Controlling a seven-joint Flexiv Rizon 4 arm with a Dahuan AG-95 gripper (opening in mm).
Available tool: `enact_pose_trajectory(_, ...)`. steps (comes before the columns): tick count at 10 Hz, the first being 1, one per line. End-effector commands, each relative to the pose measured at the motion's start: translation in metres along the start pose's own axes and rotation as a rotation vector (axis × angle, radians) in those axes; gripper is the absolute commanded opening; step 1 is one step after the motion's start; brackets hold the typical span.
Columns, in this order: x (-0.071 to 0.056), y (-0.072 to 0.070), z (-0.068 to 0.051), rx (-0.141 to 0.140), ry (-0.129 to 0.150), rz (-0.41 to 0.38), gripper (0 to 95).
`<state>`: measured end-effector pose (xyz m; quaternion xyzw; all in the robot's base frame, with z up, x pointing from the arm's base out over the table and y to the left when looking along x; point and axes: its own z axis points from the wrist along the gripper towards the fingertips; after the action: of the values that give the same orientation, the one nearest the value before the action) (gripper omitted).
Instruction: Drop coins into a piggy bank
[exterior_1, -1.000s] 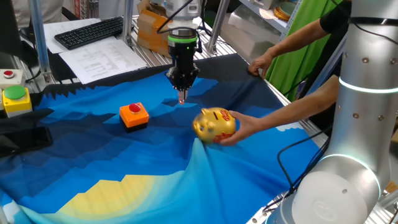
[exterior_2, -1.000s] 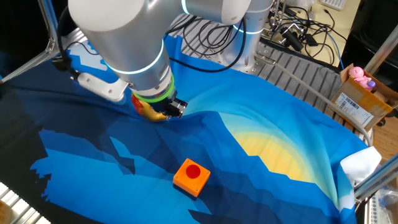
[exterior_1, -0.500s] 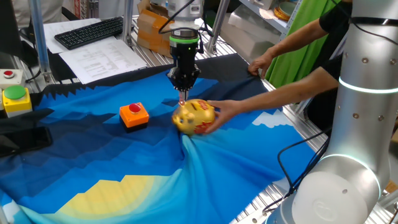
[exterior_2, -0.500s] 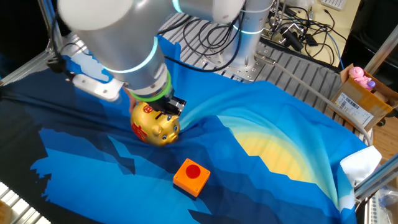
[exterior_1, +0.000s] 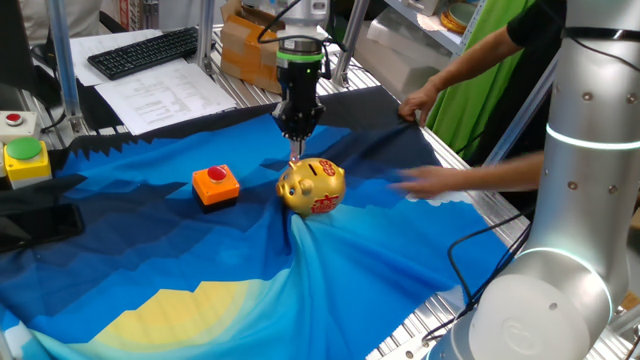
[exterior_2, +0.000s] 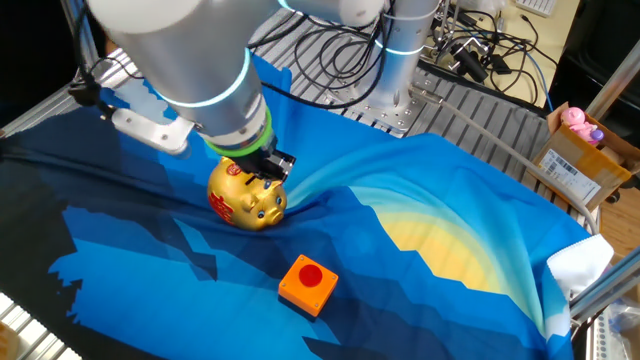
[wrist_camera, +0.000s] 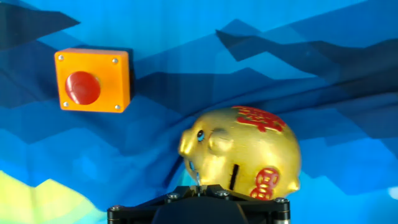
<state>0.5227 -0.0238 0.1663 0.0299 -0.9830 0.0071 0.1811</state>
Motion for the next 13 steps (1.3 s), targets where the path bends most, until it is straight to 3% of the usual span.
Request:
enact_pose_trajectory(1, -0.0027, -0.0084, -0.0055, 0.089, 0.005, 0.027, 0.0)
enact_pose_trajectory(2, -0.0037, -0.0123, -0.0074, 0.09, 0.016, 0.044, 0.0)
enact_pose_trajectory(5, -0.0039, -0.0123, -0.0073, 0.076, 0.001, 0.157, 0.0)
enact_pose_trajectory(7, -0.0039, -0.0123, -0.0073, 0.07, 0.016, 0.156, 0.0)
enact_pose_trajectory(8, -0.0039, -0.0123, -0.0073, 0.055, 0.02, 0.163, 0.0)
enact_pose_trajectory(9, -0.0039, -0.0123, -0.0073, 0.002, 0.022, 0.205, 0.0)
enact_pose_trajectory(10, -0.0039, -0.0123, -0.0073, -0.032, 0.024, 0.235, 0.0)
enact_pose_trajectory(12, -0.0039, -0.0123, -0.0073, -0.063, 0.004, 0.338, 0.0)
enact_pose_trajectory(13, -0.0039, -0.0123, -0.0073, -0.04, 0.002, 0.312, 0.0)
